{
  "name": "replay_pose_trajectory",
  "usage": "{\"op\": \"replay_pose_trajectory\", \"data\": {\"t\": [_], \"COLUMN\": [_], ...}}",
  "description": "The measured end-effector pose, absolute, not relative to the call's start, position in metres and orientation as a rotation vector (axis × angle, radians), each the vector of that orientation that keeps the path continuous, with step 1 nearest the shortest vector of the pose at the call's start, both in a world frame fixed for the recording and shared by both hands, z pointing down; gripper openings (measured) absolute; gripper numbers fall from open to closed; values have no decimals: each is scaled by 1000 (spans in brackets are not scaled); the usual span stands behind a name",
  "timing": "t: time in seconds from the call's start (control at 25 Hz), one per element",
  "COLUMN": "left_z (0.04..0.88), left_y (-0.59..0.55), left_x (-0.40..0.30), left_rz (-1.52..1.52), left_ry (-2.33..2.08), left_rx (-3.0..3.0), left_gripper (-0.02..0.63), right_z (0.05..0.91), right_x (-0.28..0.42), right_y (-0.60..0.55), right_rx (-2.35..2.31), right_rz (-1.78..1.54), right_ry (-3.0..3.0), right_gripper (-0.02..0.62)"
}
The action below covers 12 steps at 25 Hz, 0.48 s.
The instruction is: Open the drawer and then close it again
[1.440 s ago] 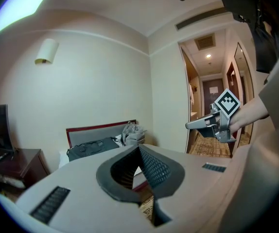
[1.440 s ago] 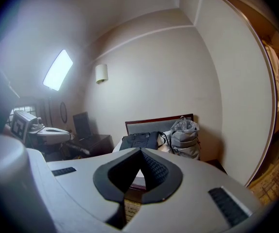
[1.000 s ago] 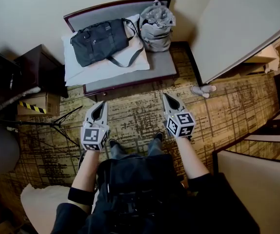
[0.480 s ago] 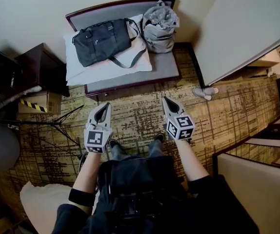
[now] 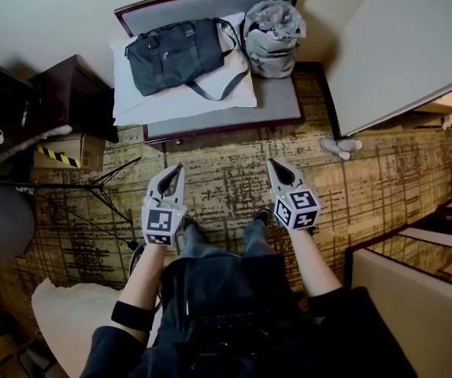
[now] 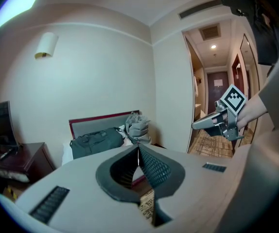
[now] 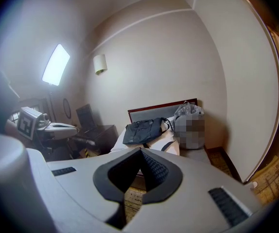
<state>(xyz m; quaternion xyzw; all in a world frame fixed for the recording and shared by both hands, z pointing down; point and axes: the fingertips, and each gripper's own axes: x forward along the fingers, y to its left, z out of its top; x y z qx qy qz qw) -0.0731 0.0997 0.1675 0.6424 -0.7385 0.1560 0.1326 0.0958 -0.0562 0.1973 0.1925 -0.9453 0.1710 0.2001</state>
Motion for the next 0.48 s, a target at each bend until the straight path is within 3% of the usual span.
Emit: {"op": "replay_pose_trajectory", "data": {"t": [0.24, 0.48], "left_z": [199, 247], "left_y": [112, 124], "left_x": [-88, -119], "left_rz": [223, -254], "left_ry": [-2102, -1967], "left_rx": [1702, 1443], "left_gripper": [13, 83], "right_z": [212, 248], "right_x": [83, 54], "right_y": [-41, -17], "right_rx": [439, 302], "right_rz": [466, 440], "right_ry": [-2619, -2576], "right_gripper": [3, 3]}}
